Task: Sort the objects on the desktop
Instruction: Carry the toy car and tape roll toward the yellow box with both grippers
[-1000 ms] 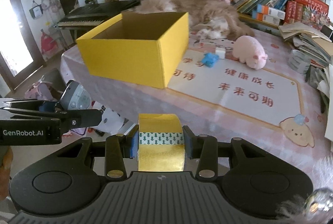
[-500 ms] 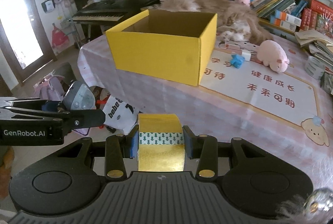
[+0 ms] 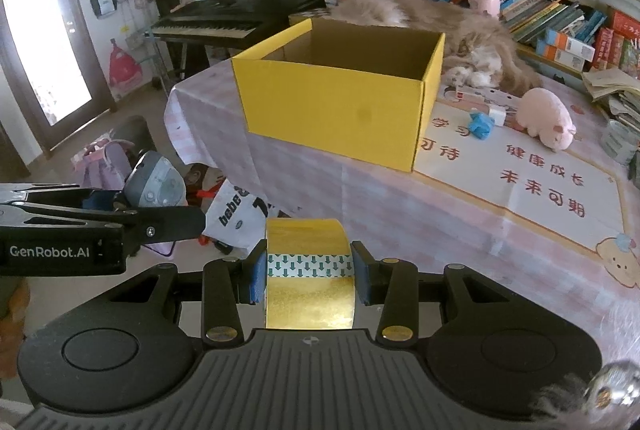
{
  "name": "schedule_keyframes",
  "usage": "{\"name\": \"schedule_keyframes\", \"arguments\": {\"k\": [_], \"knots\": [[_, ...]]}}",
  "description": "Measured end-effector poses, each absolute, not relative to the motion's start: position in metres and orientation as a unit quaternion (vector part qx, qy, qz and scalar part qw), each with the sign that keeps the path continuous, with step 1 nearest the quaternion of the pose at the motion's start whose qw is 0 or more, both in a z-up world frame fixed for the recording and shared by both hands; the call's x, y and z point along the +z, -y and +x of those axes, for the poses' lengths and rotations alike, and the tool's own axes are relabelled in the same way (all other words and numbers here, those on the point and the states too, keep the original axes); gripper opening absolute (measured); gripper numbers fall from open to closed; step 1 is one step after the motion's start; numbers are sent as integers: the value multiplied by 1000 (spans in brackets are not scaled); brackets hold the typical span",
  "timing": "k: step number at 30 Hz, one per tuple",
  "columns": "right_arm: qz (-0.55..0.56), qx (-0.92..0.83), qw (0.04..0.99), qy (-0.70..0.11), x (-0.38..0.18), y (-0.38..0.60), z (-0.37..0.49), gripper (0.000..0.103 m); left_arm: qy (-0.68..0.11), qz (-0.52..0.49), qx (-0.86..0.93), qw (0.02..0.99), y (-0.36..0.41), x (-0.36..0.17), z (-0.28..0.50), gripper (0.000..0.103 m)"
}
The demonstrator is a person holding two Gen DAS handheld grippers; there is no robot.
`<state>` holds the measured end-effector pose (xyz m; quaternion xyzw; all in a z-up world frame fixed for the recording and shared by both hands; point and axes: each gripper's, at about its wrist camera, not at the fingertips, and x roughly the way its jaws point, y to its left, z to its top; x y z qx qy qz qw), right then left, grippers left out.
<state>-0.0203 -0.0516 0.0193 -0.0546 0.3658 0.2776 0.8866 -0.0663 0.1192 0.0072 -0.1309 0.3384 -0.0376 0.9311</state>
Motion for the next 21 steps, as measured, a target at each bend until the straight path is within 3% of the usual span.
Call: {"name": "schedule_keyframes", "arguments": {"k": [21], "knots": [[-67,333,872,-353,25,22,31,39,-334,-142,6,932,-142,11,-32,61]]}}
